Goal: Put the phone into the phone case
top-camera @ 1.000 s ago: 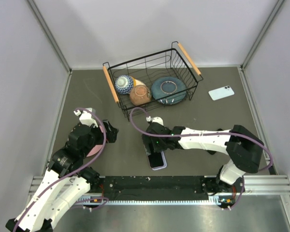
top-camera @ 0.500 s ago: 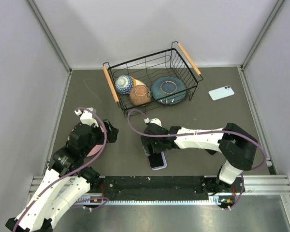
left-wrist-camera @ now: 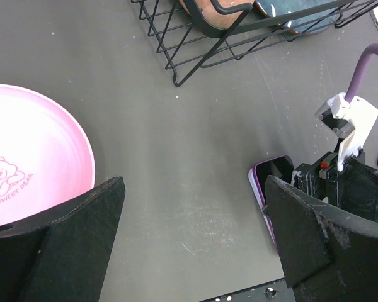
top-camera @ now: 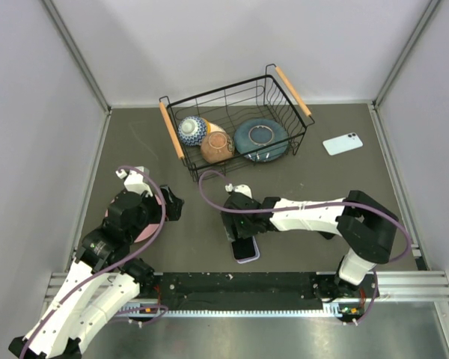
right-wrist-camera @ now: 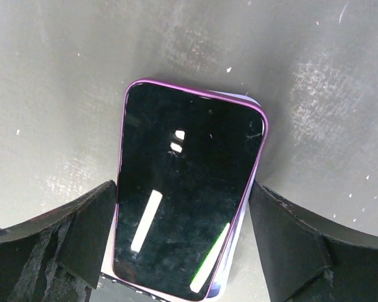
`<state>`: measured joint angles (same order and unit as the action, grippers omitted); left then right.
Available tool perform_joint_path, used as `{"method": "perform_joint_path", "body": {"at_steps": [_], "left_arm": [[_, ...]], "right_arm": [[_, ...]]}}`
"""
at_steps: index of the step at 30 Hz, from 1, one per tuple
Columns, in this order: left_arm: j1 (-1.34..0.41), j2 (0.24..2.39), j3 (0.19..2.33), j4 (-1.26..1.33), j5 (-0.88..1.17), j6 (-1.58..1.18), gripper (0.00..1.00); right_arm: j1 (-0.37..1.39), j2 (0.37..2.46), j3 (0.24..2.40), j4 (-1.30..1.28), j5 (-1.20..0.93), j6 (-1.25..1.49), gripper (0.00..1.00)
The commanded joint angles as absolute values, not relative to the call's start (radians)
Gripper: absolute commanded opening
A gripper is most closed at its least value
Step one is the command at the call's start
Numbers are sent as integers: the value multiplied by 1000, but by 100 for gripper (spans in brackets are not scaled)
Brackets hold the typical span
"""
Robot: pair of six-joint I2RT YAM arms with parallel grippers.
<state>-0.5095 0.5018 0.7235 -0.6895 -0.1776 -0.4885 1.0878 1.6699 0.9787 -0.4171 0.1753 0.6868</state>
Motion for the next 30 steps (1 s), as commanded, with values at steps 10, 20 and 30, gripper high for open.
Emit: {"method": "perform_joint_path", "body": {"at_steps": [10, 20, 30], "left_arm": [[-514, 515, 723, -658, -184, -492, 97], [-514, 523, 721, -661, -187, -500, 97], [-514, 531, 723, -663, -179, -505, 96]], "right_arm": [[1080, 1565, 844, -308, 140, 677, 87], [1081, 1548, 824, -295, 140, 670, 90], [1152, 1634, 891, -424, 307, 736, 93]]}}
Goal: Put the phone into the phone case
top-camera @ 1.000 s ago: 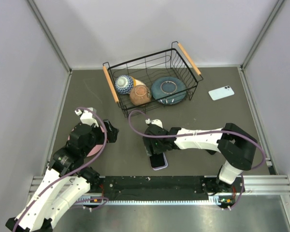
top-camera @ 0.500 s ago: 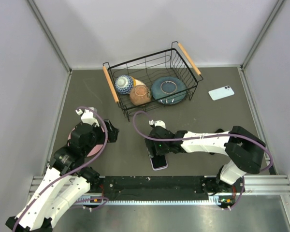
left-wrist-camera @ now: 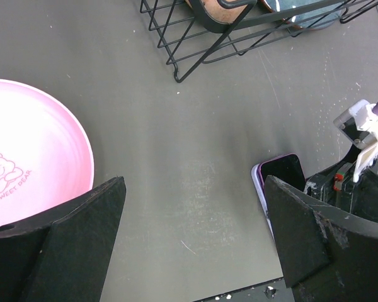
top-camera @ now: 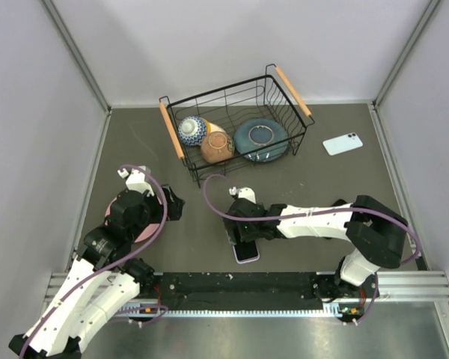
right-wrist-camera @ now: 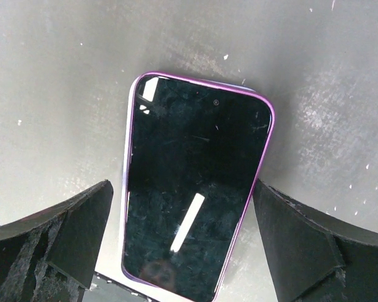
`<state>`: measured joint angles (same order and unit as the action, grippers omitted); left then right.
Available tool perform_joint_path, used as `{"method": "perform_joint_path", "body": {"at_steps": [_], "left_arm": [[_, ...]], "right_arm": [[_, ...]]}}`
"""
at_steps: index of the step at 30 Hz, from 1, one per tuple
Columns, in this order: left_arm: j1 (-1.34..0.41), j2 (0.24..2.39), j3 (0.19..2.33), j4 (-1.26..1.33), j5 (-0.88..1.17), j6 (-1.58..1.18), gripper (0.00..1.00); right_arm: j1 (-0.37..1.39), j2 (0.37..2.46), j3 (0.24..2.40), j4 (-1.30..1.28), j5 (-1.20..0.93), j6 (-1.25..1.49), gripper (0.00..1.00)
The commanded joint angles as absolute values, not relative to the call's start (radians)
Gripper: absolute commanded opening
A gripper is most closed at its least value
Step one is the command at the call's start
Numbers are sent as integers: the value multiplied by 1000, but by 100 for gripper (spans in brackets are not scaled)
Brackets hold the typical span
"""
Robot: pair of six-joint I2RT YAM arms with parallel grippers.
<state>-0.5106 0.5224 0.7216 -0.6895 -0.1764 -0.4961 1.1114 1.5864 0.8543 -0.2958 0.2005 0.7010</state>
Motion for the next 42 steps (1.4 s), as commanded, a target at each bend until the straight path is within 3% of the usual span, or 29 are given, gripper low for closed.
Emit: {"method": "perform_joint_path", "body": {"at_steps": [1, 8, 17, 21, 34, 42], "left_arm": [[-514, 531, 724, -661, -183, -506, 96], [-515, 531, 733, -669, -176, -514, 96], [-514, 554, 709, -690, -61, -635, 91], [-514, 566, 652, -646, -6, -701, 89], [-515, 675, 463, -191, 284, -799, 83], [-514, 888, 442, 21, 394, -834, 81]], "right_arm": [[1160, 1646, 900, -445, 349, 744, 93], [1212, 1701, 923, -499, 420, 799, 89], [1235, 1640, 871, -382, 433, 761, 65], [1235, 1548, 801, -284, 442, 735, 59], [1233, 1326, 629, 35, 454, 661, 54], [1236, 1243, 552, 179, 425, 601, 53]]}}
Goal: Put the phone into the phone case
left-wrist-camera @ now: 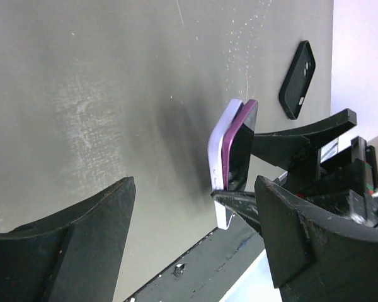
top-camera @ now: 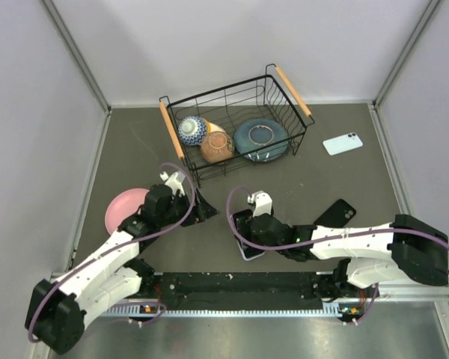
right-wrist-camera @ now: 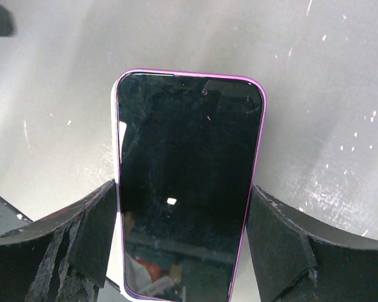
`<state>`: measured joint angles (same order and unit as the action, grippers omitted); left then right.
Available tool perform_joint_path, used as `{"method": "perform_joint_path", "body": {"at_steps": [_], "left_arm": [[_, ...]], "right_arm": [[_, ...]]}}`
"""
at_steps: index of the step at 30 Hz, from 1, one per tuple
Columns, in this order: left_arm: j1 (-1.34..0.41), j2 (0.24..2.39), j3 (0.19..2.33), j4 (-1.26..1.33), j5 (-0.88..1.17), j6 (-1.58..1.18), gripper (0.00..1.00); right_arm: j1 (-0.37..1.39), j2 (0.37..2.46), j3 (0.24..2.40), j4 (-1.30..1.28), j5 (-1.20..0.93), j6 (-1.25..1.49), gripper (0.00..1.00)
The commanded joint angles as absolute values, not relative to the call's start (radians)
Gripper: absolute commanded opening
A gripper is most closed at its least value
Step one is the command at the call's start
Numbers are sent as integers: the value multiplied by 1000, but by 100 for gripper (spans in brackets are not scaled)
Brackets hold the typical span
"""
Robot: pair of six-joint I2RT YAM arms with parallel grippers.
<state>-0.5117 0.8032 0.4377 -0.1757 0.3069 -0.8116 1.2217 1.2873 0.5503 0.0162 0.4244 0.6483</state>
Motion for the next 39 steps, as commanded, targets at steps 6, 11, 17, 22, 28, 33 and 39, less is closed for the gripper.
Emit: {"method": "perform_joint_path", "body": {"at_steps": [6, 11, 17, 22, 28, 33, 39], "left_arm": [[-520, 1014, 445, 166, 459, -845, 79], [-545, 1068, 436, 213, 469, -834, 77], [-580, 1135, 425, 278, 466, -839, 73], [-601, 1181, 422, 321, 479, -842, 67], [-620, 1236, 423, 356, 508, -841, 51], [-621, 1249, 403, 408, 551, -845, 17], [-621, 1232, 406, 358, 548, -764, 0]], "right_arm": [[1235, 1252, 569, 178, 420, 589, 53], [1235, 1249, 569, 189, 411, 604, 53], [1235, 1246, 566, 204, 403, 607, 53], [1235, 1241, 565, 198, 405, 611, 54], [1235, 1244, 549, 215, 422, 614, 57], [1235, 1246, 540, 221, 417, 600, 67], [1223, 1178, 465, 235, 404, 563, 89]]}}
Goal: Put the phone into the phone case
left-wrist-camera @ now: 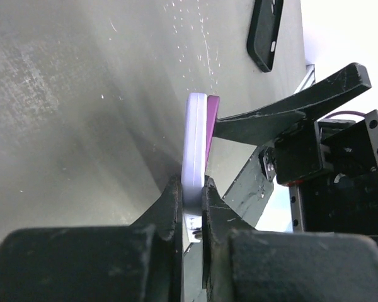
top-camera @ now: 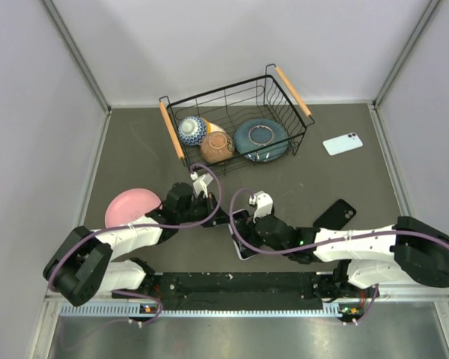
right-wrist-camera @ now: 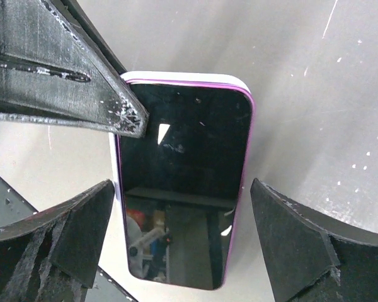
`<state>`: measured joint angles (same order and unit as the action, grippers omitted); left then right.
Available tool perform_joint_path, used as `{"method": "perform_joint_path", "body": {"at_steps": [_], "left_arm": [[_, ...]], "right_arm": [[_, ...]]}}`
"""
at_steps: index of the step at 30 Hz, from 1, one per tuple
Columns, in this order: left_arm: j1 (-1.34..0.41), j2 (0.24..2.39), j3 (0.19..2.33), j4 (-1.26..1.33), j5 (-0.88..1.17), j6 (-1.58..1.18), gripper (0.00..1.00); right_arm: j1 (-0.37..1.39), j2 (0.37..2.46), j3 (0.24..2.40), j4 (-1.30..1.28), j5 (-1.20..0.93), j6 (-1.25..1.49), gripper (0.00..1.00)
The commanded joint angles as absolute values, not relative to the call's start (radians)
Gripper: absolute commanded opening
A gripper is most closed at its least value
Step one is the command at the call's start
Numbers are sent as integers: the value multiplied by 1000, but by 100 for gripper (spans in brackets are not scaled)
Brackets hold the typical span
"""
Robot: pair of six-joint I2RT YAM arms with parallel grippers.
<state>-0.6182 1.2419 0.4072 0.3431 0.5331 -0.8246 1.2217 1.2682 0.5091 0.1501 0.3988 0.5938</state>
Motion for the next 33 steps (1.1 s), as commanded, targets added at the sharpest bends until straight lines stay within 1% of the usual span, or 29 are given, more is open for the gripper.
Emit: {"method": "perform_joint_path", "body": {"at_steps": [1, 2, 4, 5, 6, 8, 9, 12, 16, 19, 20, 21, 24, 28, 31, 33], "left_arm": [[-621, 1229, 407, 351, 548, -753, 0], [-621, 1227, 407, 350, 549, -736, 0], [-621, 1230, 410, 344, 561, -721, 0], [-621, 1229, 411, 344, 566, -707, 0], [-621, 1230, 413, 344, 572, -701, 0], [-621, 1230, 416, 350, 592, -681, 0], [-621, 1224, 414, 354, 601, -675, 0], [-621, 1204, 408, 382, 641, -658, 0], [-623, 1170, 402, 387, 676, -627, 0], [-621, 1157, 403, 364, 680, -598, 0], [-623, 1155, 403, 359, 680, -588, 0], [-621, 1157, 402, 360, 692, -584, 0], [-621, 1157, 396, 385, 716, -586, 0], [-621, 1154, 382, 405, 742, -588, 0], [-623, 1158, 388, 381, 738, -580, 0], [-621, 1166, 387, 387, 745, -584, 0]], "right_arm": [[1213, 1158, 453, 233, 394, 546, 91], [1206, 1132, 431, 229, 385, 537, 93], [1184, 1053, 414, 203, 341, 520, 95], [1142, 1028, 393, 199, 307, 514, 95], [1115, 1007, 382, 199, 204, 509, 95], [1022, 960, 355, 210, 85, 500, 95], [991, 950, 347, 215, -34, 497, 95], [916, 936, 344, 216, -200, 491, 94], [868, 940, 318, 274, -340, 506, 93], [804, 989, 264, 412, -468, 550, 93], [789, 1006, 235, 502, -497, 566, 92], [773, 1050, 224, 541, -549, 581, 91], [755, 1126, 222, 622, -615, 598, 89], [756, 1209, 221, 728, -644, 604, 86], [755, 1271, 218, 814, -666, 612, 82], [753, 1298, 210, 871, -690, 627, 75]]}}
